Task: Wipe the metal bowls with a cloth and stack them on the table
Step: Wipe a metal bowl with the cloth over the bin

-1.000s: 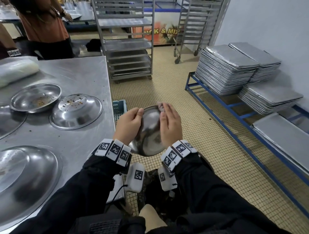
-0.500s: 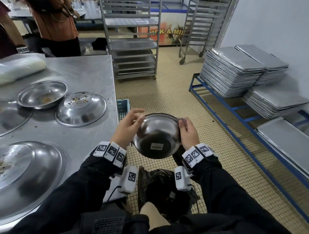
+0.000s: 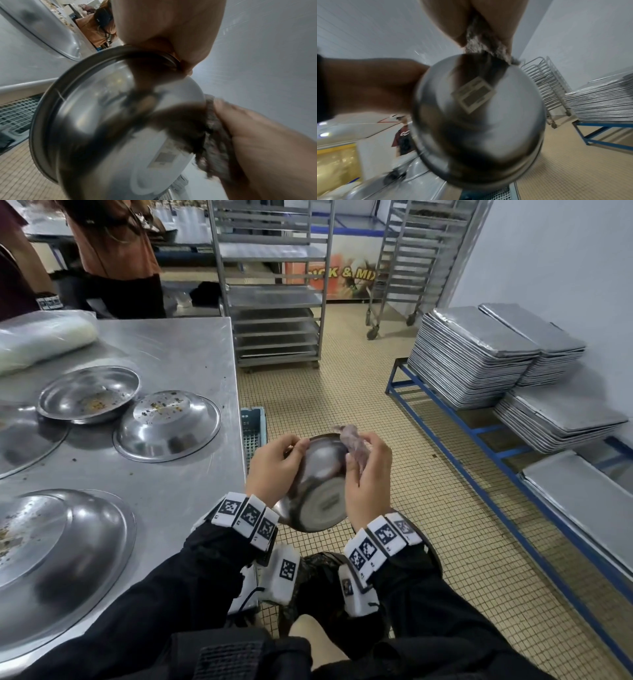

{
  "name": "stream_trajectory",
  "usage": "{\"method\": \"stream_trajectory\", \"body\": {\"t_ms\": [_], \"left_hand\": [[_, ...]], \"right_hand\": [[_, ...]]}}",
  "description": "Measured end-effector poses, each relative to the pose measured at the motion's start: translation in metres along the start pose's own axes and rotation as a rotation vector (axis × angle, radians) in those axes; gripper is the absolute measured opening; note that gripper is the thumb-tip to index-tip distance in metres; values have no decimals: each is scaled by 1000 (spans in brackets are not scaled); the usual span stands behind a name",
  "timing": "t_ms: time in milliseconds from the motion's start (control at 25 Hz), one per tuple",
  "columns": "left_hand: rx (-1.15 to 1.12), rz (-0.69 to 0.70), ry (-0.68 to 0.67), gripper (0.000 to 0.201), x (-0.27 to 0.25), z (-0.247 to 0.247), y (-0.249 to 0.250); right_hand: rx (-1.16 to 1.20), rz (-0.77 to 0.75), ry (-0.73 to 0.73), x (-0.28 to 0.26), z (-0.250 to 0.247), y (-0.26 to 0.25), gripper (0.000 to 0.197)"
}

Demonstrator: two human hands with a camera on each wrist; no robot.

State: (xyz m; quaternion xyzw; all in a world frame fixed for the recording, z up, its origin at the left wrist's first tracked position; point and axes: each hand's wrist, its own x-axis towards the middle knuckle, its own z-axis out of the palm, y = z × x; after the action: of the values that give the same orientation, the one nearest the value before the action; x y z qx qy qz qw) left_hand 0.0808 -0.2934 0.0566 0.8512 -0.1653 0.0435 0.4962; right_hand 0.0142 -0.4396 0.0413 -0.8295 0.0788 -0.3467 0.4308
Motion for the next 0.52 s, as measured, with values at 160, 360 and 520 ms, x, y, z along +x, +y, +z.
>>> {"method": "stream_trajectory", "body": {"t_ms": [160, 360, 520], "left_hand": [[-61, -1, 0, 32, -5, 4, 9], [-145, -70, 50, 37, -6, -4, 8], [-107, -44, 41, 34, -5, -5, 7]], "right_hand": [[-135, -155, -102, -22, 7, -7, 50], [103, 261, -102, -9, -9, 12, 40], [-19, 159, -121, -25, -9, 9, 46]]}}
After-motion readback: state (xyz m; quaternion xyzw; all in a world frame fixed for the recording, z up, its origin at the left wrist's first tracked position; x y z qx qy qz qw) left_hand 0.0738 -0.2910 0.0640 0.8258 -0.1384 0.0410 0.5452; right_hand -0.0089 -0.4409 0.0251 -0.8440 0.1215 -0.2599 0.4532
